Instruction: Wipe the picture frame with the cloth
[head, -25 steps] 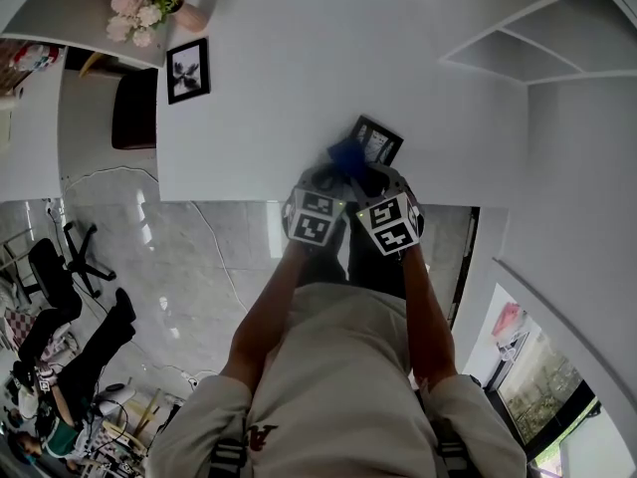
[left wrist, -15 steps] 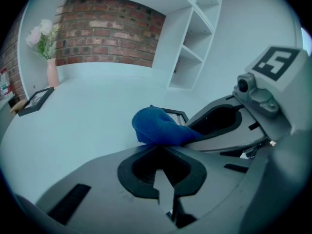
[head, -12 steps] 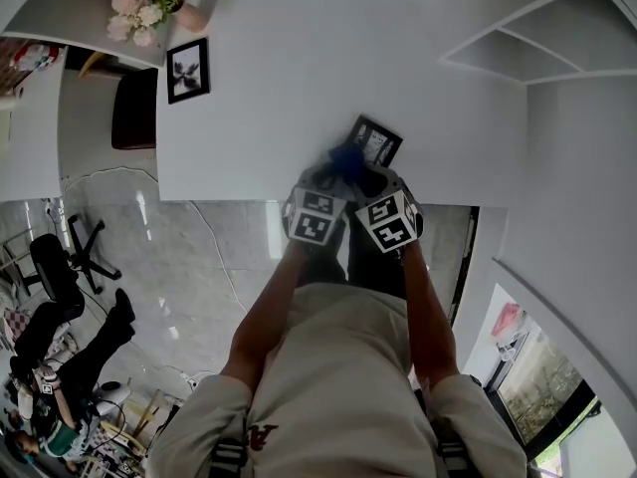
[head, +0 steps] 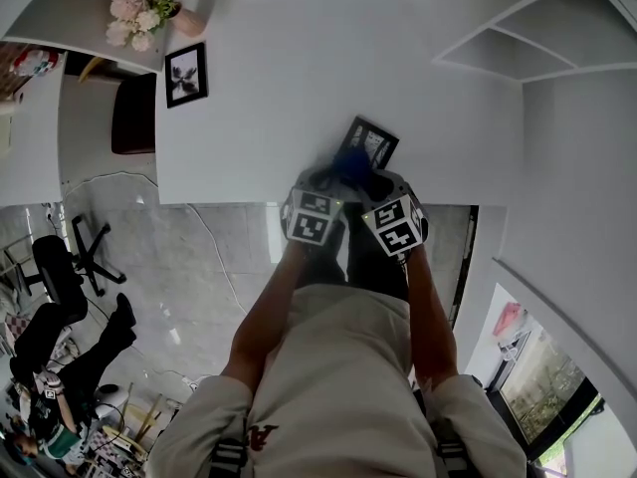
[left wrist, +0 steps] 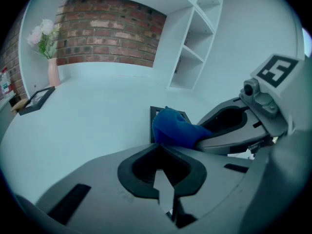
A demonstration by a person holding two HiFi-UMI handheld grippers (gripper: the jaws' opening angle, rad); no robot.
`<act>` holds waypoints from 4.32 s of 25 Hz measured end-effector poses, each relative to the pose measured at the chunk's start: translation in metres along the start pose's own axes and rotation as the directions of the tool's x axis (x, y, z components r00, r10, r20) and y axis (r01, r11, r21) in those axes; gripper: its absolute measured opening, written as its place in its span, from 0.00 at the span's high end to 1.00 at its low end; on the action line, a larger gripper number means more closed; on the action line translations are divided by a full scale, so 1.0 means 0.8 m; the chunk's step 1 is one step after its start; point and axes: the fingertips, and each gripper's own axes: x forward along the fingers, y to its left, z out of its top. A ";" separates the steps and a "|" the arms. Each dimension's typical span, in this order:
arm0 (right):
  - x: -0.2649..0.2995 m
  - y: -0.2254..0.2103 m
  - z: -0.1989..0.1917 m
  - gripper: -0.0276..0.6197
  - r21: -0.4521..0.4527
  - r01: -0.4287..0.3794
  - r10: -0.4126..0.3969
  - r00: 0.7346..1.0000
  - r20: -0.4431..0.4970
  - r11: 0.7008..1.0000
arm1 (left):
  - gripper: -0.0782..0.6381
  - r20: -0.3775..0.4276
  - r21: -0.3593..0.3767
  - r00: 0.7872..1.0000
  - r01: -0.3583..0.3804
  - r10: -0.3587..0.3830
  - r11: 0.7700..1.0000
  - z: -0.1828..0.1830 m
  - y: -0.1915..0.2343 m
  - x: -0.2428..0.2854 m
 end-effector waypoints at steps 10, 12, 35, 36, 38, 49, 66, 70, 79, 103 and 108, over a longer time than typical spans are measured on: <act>-0.026 -0.030 -0.022 0.83 0.063 0.065 -0.065 0.998 -0.001 0.996 | 0.89 -0.001 0.002 1.000 -0.006 0.006 1.000 0.000 -0.003 -0.001; -0.029 -0.039 -0.028 0.83 0.079 0.084 -0.084 0.996 -0.005 0.993 | 0.89 -0.002 0.003 1.000 -0.006 0.006 1.000 0.000 -0.002 0.000; -0.094 -0.072 0.013 0.83 0.236 0.158 -0.200 0.966 0.165 0.959 | 0.89 0.134 0.081 0.987 0.075 -0.085 0.994 0.045 -0.007 -0.033; -0.099 -0.073 0.019 0.83 0.236 0.159 -0.204 0.962 0.180 0.959 | 0.89 0.147 0.084 0.985 0.078 -0.090 0.993 0.053 -0.010 -0.039; -0.109 -0.074 0.031 0.83 0.238 0.163 -0.215 0.953 0.211 0.957 | 0.89 0.170 0.095 0.980 0.083 -0.098 0.992 0.064 -0.014 -0.050; -0.175 -0.073 0.102 0.83 0.230 0.187 -0.266 0.886 0.381 0.955 | 0.89 0.309 0.165 0.940 0.099 -0.147 0.981 0.145 -0.033 -0.127; -0.216 -0.063 0.139 0.85 0.227 0.226 -0.310 0.826 0.470 0.947 | 0.89 0.401 0.178 0.907 0.061 -0.129 0.982 0.181 -0.041 -0.181; -0.218 -0.059 0.144 0.85 0.224 0.219 -0.304 0.823 0.480 0.950 | 0.89 0.405 0.182 0.905 0.057 -0.128 0.982 0.183 -0.044 -0.182; -0.219 -0.057 0.144 0.85 0.222 0.217 -0.301 0.823 0.482 0.950 | 0.89 0.407 0.184 0.904 0.057 -0.129 0.981 0.183 -0.047 -0.183; -0.220 -0.065 0.149 0.85 0.215 0.227 -0.304 0.824 0.478 0.950 | 0.89 0.404 0.187 0.903 0.071 -0.142 0.980 0.188 -0.048 -0.175; -0.222 -0.066 0.151 0.85 0.216 0.228 -0.307 0.821 0.481 0.949 | 0.89 0.406 0.187 0.903 0.073 -0.145 0.980 0.189 -0.049 -0.174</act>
